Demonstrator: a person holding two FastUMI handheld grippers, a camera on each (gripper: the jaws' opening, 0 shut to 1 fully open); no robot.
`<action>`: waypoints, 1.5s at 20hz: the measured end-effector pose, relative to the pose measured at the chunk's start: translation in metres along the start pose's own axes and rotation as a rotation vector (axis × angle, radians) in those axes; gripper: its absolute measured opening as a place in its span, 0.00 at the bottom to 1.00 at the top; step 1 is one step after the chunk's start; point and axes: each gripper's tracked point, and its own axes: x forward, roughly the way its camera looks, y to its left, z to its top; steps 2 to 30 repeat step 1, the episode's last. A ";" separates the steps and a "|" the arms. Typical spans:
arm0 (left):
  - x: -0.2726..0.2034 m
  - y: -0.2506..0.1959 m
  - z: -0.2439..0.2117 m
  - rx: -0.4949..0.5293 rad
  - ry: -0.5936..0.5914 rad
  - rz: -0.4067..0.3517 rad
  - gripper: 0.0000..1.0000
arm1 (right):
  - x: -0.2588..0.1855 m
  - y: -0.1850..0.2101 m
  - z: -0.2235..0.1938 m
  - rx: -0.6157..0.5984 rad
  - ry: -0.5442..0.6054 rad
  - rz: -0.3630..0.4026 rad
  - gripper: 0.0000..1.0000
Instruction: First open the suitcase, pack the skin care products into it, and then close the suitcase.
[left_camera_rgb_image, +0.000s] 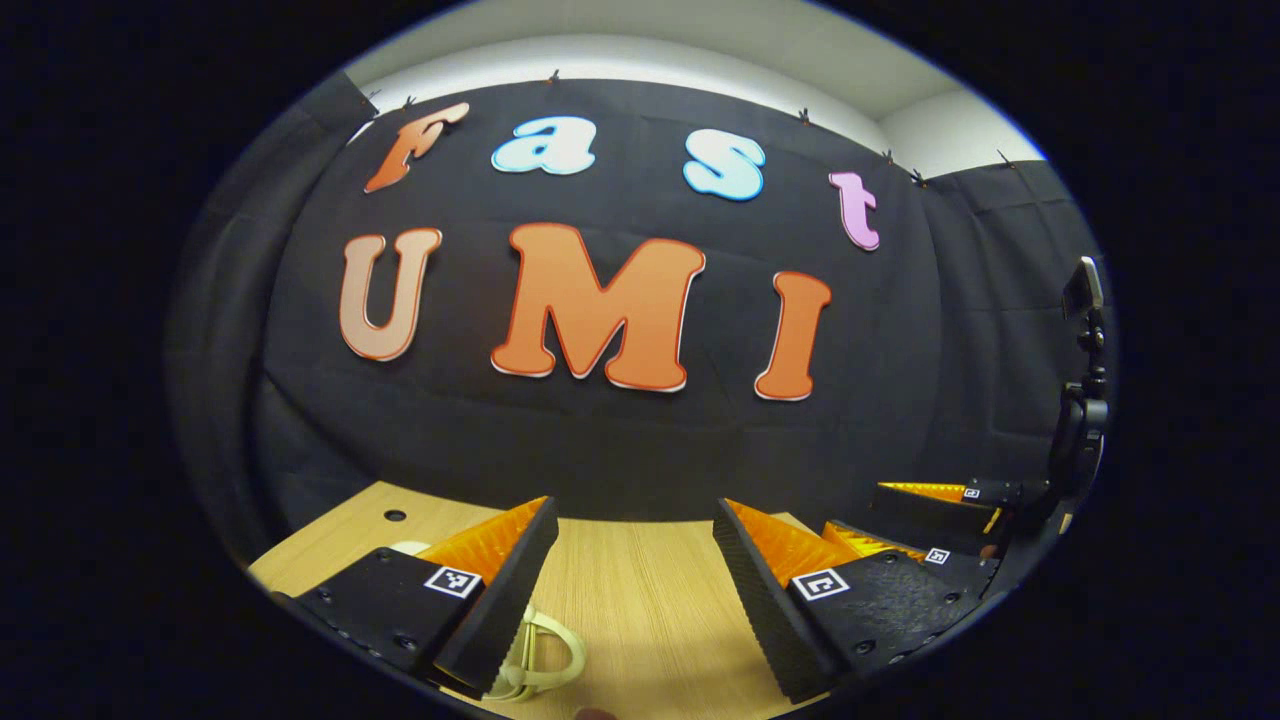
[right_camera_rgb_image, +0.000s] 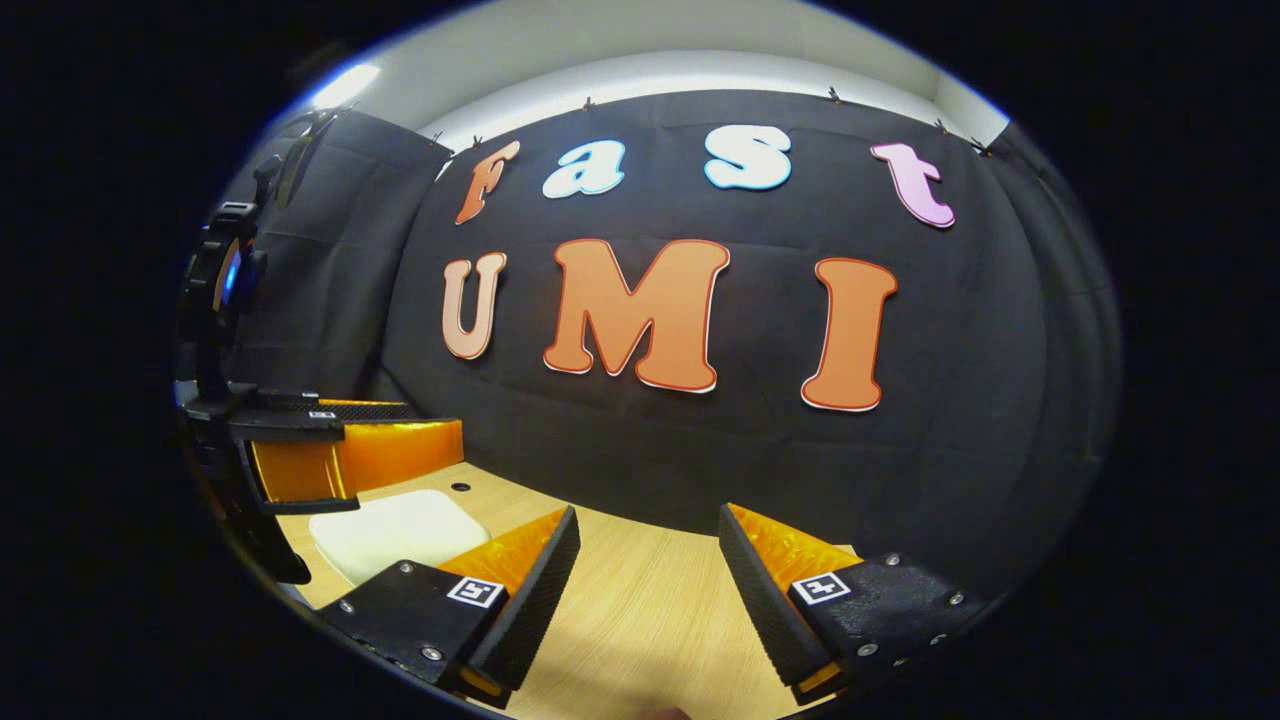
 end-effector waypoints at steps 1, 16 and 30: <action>0.000 0.000 0.001 0.016 -0.003 0.004 0.96 | 0.000 0.000 0.001 -0.001 -0.004 0.002 0.89; 0.000 0.000 0.001 0.016 -0.003 0.004 0.96 | 0.000 0.000 0.001 -0.001 -0.004 0.002 0.89; 0.000 0.000 0.001 0.016 -0.003 0.004 0.96 | 0.000 0.000 0.001 -0.001 -0.004 0.002 0.89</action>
